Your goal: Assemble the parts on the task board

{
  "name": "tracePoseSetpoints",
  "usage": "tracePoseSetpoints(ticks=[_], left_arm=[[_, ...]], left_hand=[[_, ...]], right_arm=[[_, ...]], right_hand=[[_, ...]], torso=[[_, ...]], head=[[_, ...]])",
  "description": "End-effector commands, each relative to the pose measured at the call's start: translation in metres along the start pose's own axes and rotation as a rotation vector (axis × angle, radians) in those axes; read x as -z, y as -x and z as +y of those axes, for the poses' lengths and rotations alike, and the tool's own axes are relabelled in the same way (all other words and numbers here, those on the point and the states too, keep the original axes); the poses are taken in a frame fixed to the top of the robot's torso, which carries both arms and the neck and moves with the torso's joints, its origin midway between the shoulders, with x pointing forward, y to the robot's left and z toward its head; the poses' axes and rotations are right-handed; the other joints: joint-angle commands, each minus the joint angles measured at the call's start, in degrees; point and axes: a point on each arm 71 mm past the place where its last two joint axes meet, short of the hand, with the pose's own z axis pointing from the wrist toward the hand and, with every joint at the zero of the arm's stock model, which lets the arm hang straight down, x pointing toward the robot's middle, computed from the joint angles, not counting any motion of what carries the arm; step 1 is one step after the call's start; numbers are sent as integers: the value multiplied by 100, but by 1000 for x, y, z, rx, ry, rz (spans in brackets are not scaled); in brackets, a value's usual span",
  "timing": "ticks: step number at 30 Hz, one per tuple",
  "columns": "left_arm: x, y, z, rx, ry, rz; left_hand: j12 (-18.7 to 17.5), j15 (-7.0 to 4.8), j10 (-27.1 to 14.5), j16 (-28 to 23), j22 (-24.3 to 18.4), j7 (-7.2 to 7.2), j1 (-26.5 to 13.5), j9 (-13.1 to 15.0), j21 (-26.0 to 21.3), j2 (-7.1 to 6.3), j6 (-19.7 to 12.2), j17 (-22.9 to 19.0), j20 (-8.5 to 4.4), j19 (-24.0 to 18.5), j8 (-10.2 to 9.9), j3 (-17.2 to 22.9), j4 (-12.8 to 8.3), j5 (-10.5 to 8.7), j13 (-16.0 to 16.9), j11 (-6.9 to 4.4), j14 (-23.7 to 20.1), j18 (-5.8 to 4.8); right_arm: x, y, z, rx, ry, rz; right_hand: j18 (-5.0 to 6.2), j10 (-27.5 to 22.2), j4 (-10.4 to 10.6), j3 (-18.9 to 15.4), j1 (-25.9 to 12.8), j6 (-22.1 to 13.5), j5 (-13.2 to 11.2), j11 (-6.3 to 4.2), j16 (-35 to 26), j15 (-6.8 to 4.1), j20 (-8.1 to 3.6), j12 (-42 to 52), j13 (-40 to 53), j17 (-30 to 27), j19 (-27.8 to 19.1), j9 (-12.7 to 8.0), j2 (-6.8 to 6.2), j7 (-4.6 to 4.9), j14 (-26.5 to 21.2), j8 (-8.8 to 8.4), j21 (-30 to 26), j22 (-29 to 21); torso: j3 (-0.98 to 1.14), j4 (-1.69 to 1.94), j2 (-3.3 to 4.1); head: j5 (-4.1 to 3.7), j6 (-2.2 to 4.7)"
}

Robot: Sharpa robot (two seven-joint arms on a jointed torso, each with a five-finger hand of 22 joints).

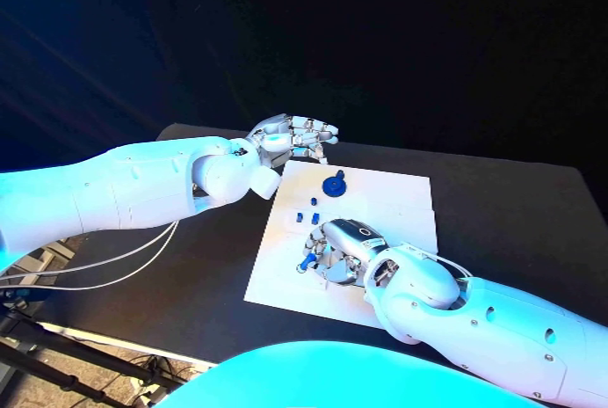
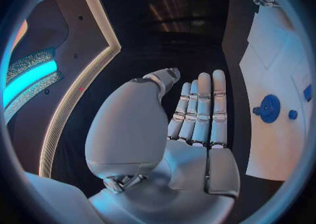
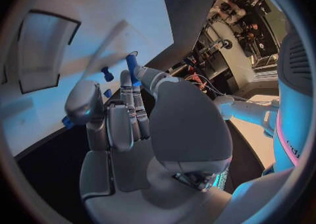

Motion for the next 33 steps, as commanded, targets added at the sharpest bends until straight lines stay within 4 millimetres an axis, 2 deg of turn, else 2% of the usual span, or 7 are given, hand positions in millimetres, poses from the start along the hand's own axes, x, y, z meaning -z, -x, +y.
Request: tracePoseSetpoints(ticks=[1, 9, 23, 33], left_arm=[[-1, -2, -1, 5, -11, 19], [0, -2, -1, 4, -10, 18], [0, -2, -1, 5, -8, 18], [0, -2, -1, 5, -5, 21]], left_hand=[[-3, 11, -41, -27, -5, 36, -22, -5, -34, 52, -44, -5, 5, 24, 14, -40, -6, 17, -7, -6, -38, 25], [-3, 11, -41, -27, -5, 36, -22, -5, -34, 52, -44, -5, 5, 24, 14, -40, -6, 17, -7, -6, -38, 25], [-3, 11, -41, -27, -5, 36, -22, -5, -34, 52, -44, -5, 5, 24, 14, -40, -6, 17, -7, -6, -38, 25], [-3, 11, -41, -27, -5, 36, -22, -5, -34, 52, -44, -5, 5, 24, 14, -40, -6, 17, -7, -6, -38, 25]], right_arm=[[0, -5, 0, 17, -4, 24], [0, -7, 1, 13, 1, 23], [1, -6, 4, 3, 9, -1], [2, -4, 5, -2, 14, -33]], right_hand=[[-71, -22, 7, 26, 0, 35, 12, 34, 14, -29, 7, -11, -3, 6, 26, 110, 52, 5, 167, 18, 4, 784], [-73, -23, 4, 29, -4, 30, 13, 35, 14, -28, 7, -14, -2, 5, 30, 116, 55, 7, 167, 20, 18, 787], [-73, -22, -6, 36, -4, 25, 14, 35, 12, -27, 7, -17, 0, 1, 29, 125, 57, 7, 167, 25, 13, 786], [-74, -24, -18, 41, 3, 23, 14, 34, 16, -27, 7, -20, 1, 8, 31, 131, 54, 7, 168, 28, 20, 787]], torso=[[-2, 2, 1], [-7, 4, 0], [4, 1, 2], [3, -1, 3]], head=[[-2, 0], [4, 0], [23, 0], [30, 0]])
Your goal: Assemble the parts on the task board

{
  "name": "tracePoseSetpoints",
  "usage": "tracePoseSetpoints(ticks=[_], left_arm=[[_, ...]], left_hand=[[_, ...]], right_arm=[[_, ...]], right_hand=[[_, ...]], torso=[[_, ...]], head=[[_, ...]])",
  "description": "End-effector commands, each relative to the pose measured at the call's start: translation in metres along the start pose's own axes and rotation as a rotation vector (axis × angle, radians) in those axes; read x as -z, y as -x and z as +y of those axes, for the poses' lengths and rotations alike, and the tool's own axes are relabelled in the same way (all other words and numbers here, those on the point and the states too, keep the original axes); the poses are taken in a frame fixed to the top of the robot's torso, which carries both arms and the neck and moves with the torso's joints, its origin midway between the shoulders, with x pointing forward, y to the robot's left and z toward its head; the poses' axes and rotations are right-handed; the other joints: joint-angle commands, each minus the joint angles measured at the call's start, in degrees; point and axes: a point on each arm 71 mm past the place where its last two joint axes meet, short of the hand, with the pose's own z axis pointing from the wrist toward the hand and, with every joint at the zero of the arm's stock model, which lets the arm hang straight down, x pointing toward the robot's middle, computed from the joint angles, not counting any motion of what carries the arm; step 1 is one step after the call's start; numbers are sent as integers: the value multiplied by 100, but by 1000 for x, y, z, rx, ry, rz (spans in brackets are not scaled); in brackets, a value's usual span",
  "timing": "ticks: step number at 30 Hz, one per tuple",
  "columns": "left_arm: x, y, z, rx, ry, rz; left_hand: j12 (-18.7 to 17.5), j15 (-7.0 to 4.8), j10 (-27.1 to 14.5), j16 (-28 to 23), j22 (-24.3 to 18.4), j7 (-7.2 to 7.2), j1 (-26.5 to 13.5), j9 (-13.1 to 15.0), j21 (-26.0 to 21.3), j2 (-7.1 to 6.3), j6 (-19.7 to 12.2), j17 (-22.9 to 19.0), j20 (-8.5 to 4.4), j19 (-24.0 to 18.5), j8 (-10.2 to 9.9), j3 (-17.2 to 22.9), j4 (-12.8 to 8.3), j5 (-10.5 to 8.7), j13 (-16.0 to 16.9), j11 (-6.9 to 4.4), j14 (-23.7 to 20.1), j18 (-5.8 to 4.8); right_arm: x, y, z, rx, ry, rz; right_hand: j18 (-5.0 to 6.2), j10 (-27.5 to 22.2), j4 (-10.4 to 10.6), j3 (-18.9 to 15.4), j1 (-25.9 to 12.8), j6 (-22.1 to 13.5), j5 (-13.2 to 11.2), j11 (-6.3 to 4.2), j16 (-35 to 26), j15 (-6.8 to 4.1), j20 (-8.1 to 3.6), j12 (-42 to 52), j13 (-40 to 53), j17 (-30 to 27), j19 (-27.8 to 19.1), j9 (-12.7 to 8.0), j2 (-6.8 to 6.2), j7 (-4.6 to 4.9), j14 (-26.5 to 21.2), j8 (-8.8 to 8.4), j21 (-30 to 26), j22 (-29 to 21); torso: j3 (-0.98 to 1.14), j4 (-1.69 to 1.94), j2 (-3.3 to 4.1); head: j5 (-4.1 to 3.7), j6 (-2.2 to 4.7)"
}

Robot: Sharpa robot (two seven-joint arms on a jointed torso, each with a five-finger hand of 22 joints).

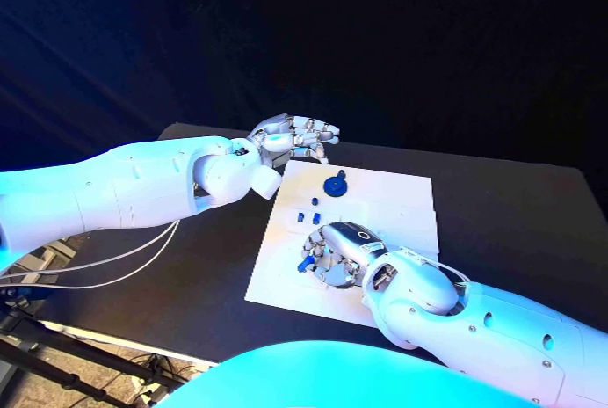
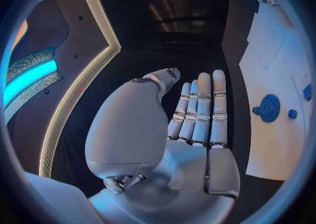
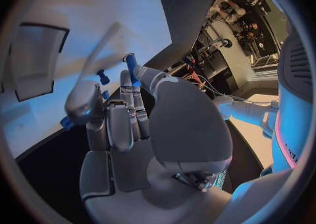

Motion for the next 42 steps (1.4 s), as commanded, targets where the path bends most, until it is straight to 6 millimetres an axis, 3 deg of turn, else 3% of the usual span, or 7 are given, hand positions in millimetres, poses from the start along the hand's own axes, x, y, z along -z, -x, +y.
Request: tracePoseSetpoints(ticks=[1, 26, 30, 33, 42], left_arm=[[-1, -2, -1, 6, -6, 22], [0, -2, -1, 6, -3, 24], [-1, -3, -1, 6, -3, 24], [-1, -3, -1, 6, -2, 24], [-1, -3, -1, 7, 1, 27]], left_hand=[[1, 13, -46, -36, -17, 38, -21, -10, -52, 57, -45, -13, 7, 31, 19, -49, -7, 16, -14, -4, -40, 25], [1, 13, -47, -37, -18, 39, -22, -10, -55, 57, -45, -14, 7, 32, 19, -51, -7, 16, -15, -4, -41, 25], [1, 13, -47, -37, -18, 39, -22, -10, -55, 57, -45, -14, 7, 32, 19, -51, -7, 16, -15, -4, -41, 25], [0, 15, -57, -40, -25, 40, -24, -13, -66, 60, -47, -18, 8, 35, 22, -56, -6, 15, -19, -2, -43, 25], [0, 15, -59, -41, -26, 40, -25, -14, -69, 64, -48, -19, 8, 37, 22, -57, -4, 16, -21, -1, -42, 25]], right_arm=[[0, 1, 1, 7, 7, -17], [-2, -8, -1, 62, -27, 92], [-4, -7, 0, 51, -20, 78], [-5, -7, 2, 35, -11, 59], [-6, -6, 5, 12, 3, 24]], right_hand=[[-75, -26, 5, 33, -15, 36, 31, 32, 16, -27, 7, -20, 5, 2, 31, 15, 52, 5, 168, 17, 20, 789], [-61, -52, -14, 33, -51, -10, 26, 49, 7, -17, 11, -47, 7, -15, 3, 39, 23, 23, 162, 12, -78, 768], [-62, -217, 1, 58, -156, -245, 29, 128, 25, 45, 48, -165, -24, 17, -15, 22, -57, 108, 164, -124, -124, 757], [-59, -338, 61, 13, -302, -476, 19, 184, 34, 95, 88, -251, -50, 27, -30, -20, -201, 155, 162, -292, -167, 746], [-42, -369, 101, -36, -368, -837, 21, 187, 33, 101, 114, -277, -50, 12, -48, -96, -336, 176, 151, -550, -227, 731]], torso=[[3, -1, 3], [-3, -4, 0], [-4, -3, 1], [0, 4, 0], [-3, -3, -2]], head=[[0, 0], [-6, 0], [-9, 0], [-20, 0], [-23, 0]])
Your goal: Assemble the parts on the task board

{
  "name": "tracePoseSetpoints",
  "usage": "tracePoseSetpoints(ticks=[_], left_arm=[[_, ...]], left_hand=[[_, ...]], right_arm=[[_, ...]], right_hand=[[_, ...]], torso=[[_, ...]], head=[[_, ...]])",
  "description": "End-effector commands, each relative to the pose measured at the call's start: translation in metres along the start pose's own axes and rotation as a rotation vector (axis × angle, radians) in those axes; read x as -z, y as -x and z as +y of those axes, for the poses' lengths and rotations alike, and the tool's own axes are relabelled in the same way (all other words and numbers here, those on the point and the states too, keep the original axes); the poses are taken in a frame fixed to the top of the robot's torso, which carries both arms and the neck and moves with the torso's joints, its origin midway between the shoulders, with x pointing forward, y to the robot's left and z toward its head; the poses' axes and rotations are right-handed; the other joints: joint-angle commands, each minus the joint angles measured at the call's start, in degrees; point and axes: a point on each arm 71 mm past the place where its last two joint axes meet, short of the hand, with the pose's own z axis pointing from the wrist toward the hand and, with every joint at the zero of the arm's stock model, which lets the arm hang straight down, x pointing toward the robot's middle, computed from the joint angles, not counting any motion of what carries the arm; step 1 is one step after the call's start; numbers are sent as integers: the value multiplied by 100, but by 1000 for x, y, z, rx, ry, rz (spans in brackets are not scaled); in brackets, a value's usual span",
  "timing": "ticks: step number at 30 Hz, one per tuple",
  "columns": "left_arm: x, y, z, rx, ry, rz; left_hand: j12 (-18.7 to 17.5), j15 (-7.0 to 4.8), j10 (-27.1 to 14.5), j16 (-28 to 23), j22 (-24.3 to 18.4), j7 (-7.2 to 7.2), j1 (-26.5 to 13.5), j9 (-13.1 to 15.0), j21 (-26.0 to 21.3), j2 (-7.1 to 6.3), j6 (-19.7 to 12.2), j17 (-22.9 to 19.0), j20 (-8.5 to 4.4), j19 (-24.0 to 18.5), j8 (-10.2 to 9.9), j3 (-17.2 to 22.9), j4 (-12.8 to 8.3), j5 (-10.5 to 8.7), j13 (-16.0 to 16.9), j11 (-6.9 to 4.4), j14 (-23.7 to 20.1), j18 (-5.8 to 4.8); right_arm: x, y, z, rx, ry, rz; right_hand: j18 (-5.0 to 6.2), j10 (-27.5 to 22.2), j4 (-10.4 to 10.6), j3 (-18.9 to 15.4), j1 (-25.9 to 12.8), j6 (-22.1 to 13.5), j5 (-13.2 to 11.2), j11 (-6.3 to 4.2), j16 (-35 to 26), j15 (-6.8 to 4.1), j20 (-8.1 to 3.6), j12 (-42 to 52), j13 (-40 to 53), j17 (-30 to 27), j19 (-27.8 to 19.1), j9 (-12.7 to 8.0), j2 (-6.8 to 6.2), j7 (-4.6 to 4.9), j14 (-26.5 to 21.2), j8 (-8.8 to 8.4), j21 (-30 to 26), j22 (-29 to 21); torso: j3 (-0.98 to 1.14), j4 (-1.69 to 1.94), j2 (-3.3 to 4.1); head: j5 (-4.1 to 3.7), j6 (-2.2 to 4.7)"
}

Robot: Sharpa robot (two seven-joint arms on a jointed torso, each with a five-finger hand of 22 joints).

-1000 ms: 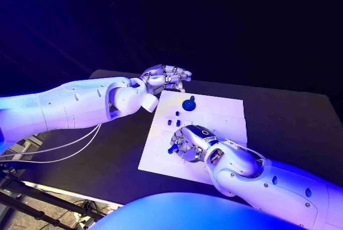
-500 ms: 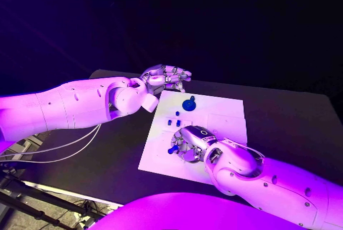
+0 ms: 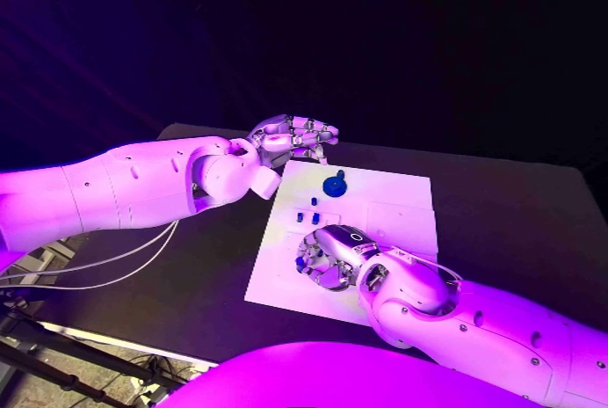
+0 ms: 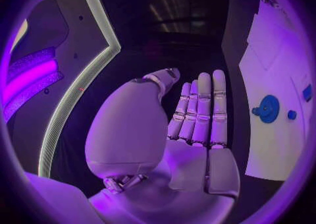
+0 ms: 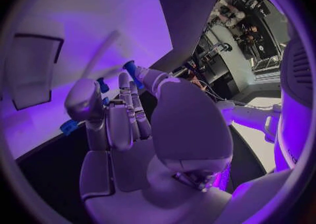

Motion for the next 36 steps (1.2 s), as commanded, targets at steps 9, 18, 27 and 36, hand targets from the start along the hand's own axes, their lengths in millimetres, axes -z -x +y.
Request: tracePoseSetpoints(ticks=[9, 18, 27, 36], left_arm=[[0, -3, -1, 6, 0, 25], [0, -2, -1, 6, 1, 25], [1, 0, -1, 4, 1, 19], [2, 4, -2, 1, -5, 7]], left_hand=[[-1, 14, -54, -16, -1, 40, -1, -13, -15, 46, -53, -7, 6, 72, 22, -30, -5, 12, -10, 13, -35, 30], [-1, 14, -55, -16, 0, 40, -2, -13, -13, 46, -53, -8, 6, 77, 22, -31, -5, 12, -11, 13, -35, 30], [-1, 14, -55, -16, 0, 40, -2, -13, -13, 46, -53, -8, 6, 77, 22, -31, -5, 12, -11, 13, -35, 30], [-1, 14, -61, -19, 1, 41, -1, -15, -9, 44, -57, -10, 6, 90, 22, -36, -7, 11, -14, 14, -38, 30]], right_arm=[[0, 2, 2, -24, 19, -38], [6, 5, 1, -35, 24, -66], [32, 25, -10, -63, 39, -124], [87, 77, -59, -325, -87, -178]], right_hand=[[-37, -57, 35, -30, -32, -214, -21, 3, 25, 36, 41, -59, -5, -25, -24, -52, -101, 26, 146, -146, -77, 727], [-33, -53, 17, -48, -17, -221, -24, 4, 21, 36, 42, -55, -1, -32, -31, -55, -151, 29, 143, -160, -102, 722], [66, -556, 86, -630, -23, -410, -24, 49, -222, 77, 85, -10, -5, -473, -247, -88, -284, 41, 10, -309, -829, 551], [8, 216, 382, -1060, 83, 104, -12, -25, -145, 21, 53, 762, 297, -347, -67, 8, -99, 56, 82, -59, -414, 656]], torso=[[5, -5, 2], [-2, 1, -6], [-4, -29, -20], [-15, -114, -88]], head=[[-6, 0], [-32, 0], [-105, 0], [-376, 0]])
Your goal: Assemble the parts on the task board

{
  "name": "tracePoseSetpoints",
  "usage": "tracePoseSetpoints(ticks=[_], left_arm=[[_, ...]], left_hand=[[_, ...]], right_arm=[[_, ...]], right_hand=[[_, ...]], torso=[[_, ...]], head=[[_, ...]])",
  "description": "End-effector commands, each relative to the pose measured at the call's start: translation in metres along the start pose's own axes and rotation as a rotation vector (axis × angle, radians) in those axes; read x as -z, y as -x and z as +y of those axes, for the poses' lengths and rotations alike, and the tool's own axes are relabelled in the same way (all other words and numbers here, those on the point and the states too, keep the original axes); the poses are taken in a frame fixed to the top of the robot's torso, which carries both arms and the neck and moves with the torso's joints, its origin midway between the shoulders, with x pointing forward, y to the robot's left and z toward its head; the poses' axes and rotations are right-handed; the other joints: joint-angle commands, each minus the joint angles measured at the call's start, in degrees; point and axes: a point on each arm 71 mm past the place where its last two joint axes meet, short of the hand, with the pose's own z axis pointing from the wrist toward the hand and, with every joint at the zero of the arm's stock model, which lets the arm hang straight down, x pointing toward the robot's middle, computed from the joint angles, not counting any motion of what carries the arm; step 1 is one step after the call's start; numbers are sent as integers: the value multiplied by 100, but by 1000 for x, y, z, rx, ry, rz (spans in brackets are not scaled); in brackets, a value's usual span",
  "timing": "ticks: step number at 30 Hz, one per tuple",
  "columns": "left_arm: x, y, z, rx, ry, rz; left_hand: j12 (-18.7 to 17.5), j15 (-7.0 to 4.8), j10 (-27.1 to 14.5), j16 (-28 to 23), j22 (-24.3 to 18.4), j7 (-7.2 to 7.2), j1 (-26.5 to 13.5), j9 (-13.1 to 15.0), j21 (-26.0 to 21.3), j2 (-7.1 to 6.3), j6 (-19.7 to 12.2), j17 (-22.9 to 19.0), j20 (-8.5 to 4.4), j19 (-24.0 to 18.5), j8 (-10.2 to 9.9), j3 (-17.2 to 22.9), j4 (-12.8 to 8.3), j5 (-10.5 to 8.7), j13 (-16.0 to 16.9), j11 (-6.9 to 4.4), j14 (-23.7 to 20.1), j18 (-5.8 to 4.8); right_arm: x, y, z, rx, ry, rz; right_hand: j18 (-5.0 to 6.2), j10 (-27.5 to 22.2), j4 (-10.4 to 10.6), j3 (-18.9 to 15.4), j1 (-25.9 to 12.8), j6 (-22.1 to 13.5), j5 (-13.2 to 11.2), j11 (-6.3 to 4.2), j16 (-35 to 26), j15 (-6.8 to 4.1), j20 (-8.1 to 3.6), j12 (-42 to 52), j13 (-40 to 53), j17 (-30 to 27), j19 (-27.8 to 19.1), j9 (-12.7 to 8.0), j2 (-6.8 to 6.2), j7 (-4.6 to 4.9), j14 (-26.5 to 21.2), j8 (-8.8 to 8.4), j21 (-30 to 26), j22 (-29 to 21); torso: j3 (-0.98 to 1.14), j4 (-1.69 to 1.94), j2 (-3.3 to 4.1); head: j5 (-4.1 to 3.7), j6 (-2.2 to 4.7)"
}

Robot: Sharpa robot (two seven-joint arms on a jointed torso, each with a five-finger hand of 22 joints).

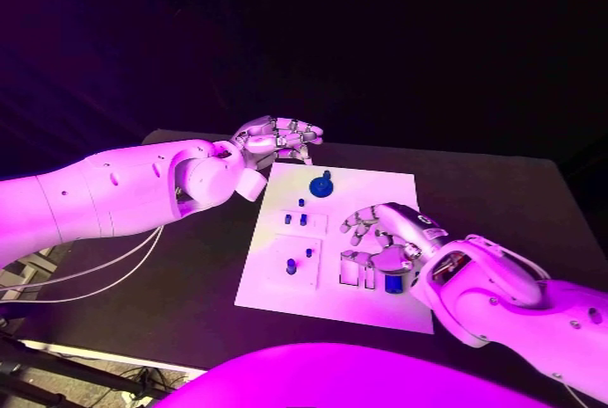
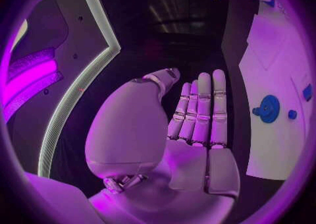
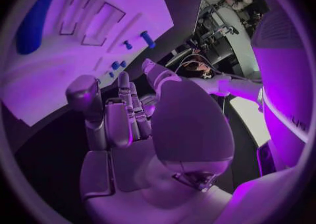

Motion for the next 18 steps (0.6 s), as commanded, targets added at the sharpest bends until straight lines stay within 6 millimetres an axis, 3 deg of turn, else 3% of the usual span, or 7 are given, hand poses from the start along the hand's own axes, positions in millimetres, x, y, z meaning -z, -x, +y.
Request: tracePoseSetpoints(ticks=[1, 3, 5, 7, 9, 13, 18], left_arm=[[0, -1, -2, 2, -14, 10], [0, 0, -2, 2, -17, 8], [0, 0, -2, 1, -21, 4], [0, 1, -2, 1, -24, 1], [0, 1, -2, 2, -26, 0], [0, 1, -2, 1, -28, -4], [1, 1, -2, 2, -30, -5]], left_hand=[[-3, 15, -41, -21, 1, 62, -6, -11, -8, 39, -42, -7, 7, 56, 21, -43, -5, 9, -12, 2, -39, 30], [-3, 15, -41, -21, 1, 62, -6, -11, -8, 39, -42, -7, 7, 56, 21, -43, -5, 9, -12, 2, -39, 30], [-3, 15, -41, -21, 1, 62, -6, -11, -8, 39, -42, -7, 7, 56, 21, -43, -5, 9, -12, 2, -39, 30], [-3, 15, -41, -21, 1, 62, -6, -11, -8, 39, -42, -7, 7, 56, 21, -43, -5, 9, -12, 2, -39, 30], [-2, 17, -41, -21, 0, 61, -11, -12, -8, 38, -43, -8, 7, 59, 21, -47, -2, 9, -13, 2, -39, 29], [-2, 17, -41, -21, 0, 61, -11, -12, -8, 38, -43, -8, 7, 59, 21, -47, -2, 9, -13, 2, -39, 29], [-2, 17, -41, -21, 0, 61, -11, -12, -8, 38, -43, -8, 7, 59, 21, -47, -2, 9, -13, 2, -39, 29]], right_arm=[[15, 18, -15, -239, -73, -2], [24, 27, -26, -275, -118, 5], [34, 37, -40, -304, -175, 6], [44, 44, -53, -320, -230, 3], [52, 48, -63, -323, -277, 5], [68, 50, -78, -290, -370, 23], [75, 43, -87, -216, -453, 41]], right_hand=[[-3, 327, 101, -38, 29, 95, -13, -79, 78, -61, -34, 305, 175, 87, 89, 20, 64, -36, 116, 75, 208, 672], [-42, 343, 326, -271, -30, 135, 62, -314, 240, -236, -212, 1476, 1110, 325, 220, 121, 133, -219, 202, 327, 551, 765], [-85, 419, 503, -451, -193, 126, -15, -264, 276, -212, -182, 2048, 1570, 390, 254, 166, 112, -213, 213, 433, 708, 794], [-129, 1074, 684, -757, -298, 102, -13, -303, 456, -261, -207, 4565, 4676, 690, 340, 330, 233, -258, 286, 742, 1029, 858], [-152, 1382, 705, -916, -338, 100, -12, -318, 578, -259, -224, 5320, 5754, 915, 383, 437, 325, -286, 327, 925, 1211, 892], [-215, 1803, 725, -1272, -559, 36, -8, -329, 852, -265, -235, 5963, 6773, 1498, 482, 541, 449, -307, 424, 1116, 1647, 976], [-270, 1981, 736, -1776, -781, 11, -3, -339, 1005, -266, -237, 6159, 7146, 1859, 560, 591, 573, -324, 481, 1238, 2038, 1052]], torso=[[-6, -68, -52], [-10, -89, -72], [-13, -113, -95], [-17, -139, -114], [-14, -160, -128], [-10, -197, -148], [-19, -227, -163]], head=[[-125, 0], [-204, 0], [-320, 0], [-407, 0], [-481, 0], [-609, 0], [-681, 0]])
